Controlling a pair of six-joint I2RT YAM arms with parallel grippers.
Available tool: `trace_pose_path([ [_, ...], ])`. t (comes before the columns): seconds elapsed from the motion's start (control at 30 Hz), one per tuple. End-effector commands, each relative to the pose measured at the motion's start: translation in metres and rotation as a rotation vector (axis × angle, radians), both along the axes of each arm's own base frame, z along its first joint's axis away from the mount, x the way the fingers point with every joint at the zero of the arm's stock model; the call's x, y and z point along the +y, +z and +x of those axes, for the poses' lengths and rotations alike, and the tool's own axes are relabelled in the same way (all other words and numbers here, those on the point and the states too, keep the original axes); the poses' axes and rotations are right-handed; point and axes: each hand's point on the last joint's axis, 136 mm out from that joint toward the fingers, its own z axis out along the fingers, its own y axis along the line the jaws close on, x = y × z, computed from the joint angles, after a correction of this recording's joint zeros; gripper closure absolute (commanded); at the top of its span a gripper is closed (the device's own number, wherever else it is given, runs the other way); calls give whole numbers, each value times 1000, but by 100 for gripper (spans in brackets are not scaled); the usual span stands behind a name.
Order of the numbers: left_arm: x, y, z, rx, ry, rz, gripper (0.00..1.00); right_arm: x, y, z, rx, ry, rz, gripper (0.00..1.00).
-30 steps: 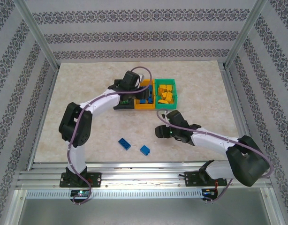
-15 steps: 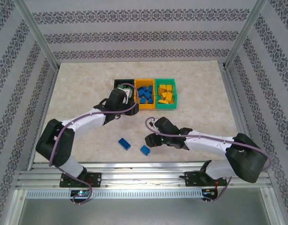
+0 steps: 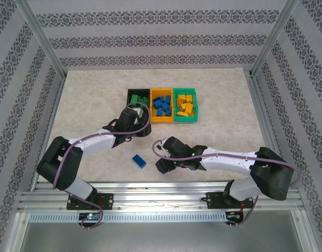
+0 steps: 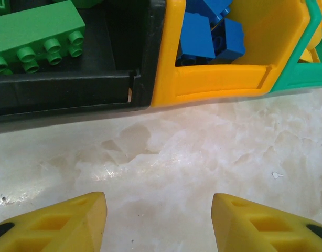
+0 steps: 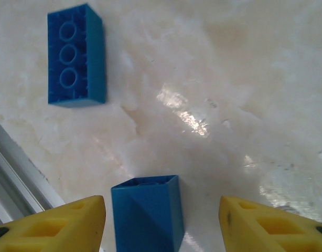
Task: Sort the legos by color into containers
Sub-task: Pick up the lego from the bottom-center of the table.
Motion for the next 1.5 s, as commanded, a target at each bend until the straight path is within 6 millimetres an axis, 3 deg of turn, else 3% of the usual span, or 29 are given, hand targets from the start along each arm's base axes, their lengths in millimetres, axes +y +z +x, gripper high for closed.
trace_pose_path([
  [0.0, -8, 14, 5, -43, -9, -40, 45, 3, -4, -3, -36, 46, -67, 40],
  [0.53, -14, 9, 5, -16, -25, -63, 45, 12, -41, -11, -25, 126, -226, 43],
  [0.7, -14, 3, 3, -4, -22, -69, 45, 13, -48, -12, -16, 137, -247, 49],
  [0.8, -14, 2, 4, -6, -22, -66, 45, 12, -49, -10, -20, 137, -266, 60],
  [1.0, -19, 4, 9, -3, -42, -59, 45, 14, -46, -6, -23, 118, -248, 78],
  [1.47, -17, 0, 5, -2, -39, -64, 45, 20, -9, 28, -38, -6, -60, 83],
])
